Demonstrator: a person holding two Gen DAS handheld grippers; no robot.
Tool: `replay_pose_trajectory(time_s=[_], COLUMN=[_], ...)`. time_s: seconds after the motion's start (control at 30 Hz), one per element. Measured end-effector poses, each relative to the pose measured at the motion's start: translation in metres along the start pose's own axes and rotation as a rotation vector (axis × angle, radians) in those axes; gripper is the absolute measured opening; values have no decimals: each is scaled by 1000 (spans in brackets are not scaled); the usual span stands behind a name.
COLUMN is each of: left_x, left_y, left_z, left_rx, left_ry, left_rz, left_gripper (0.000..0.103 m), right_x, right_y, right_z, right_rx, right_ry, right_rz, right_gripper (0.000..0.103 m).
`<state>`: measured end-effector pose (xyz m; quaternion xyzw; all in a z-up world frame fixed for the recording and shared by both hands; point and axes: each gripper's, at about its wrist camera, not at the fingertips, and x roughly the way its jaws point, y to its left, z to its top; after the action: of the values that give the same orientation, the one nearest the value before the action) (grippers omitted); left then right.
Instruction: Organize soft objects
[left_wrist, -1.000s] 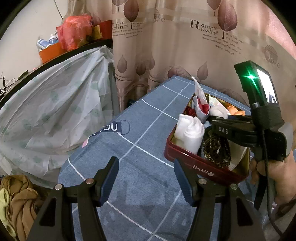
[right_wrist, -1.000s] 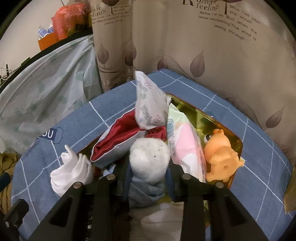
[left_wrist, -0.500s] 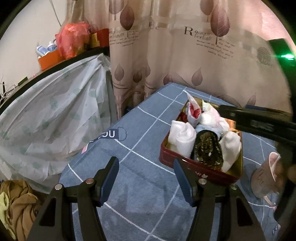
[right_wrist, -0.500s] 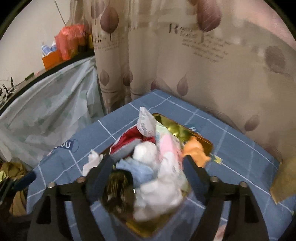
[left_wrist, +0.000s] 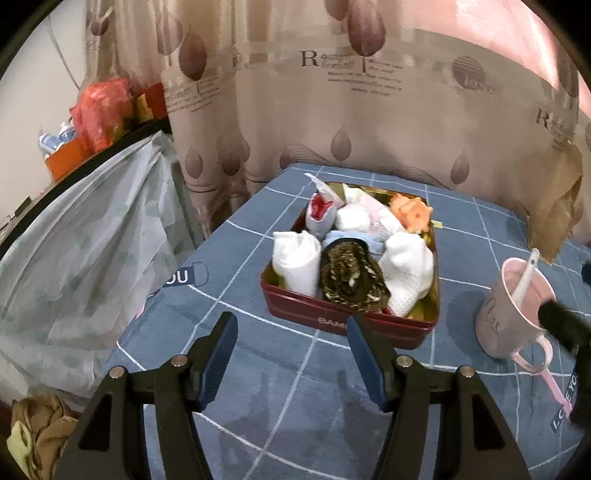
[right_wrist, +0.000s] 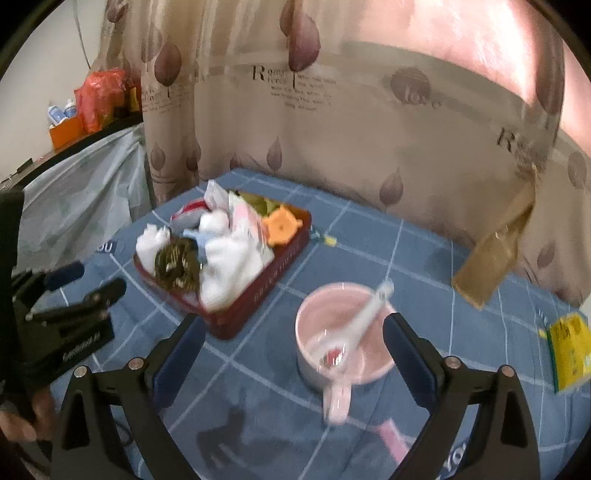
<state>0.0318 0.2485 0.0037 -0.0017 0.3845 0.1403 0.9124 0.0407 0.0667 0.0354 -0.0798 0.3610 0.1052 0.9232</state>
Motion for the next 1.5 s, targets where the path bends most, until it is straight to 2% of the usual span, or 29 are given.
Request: replay_pose_trajectory(time_s=[0.17, 0.33, 1.5], left_x=[-1, -2, -5], left_y=[-9, -17, -23], left_z=[-1, -4, -6], left_rx=[23, 44, 55], left_ry=[-2, -2, -1], left_rz=[-21, -35, -43], left_gripper=[64, 64, 64], right_x=[-5, -4, 7], right_y=[-1, 5, 14], right_z=[-15, -21, -30], right_rx=[49, 41, 41], right_ry=[16, 23, 78], right_rz=[44, 27, 48], right_gripper=[96, 100, 100])
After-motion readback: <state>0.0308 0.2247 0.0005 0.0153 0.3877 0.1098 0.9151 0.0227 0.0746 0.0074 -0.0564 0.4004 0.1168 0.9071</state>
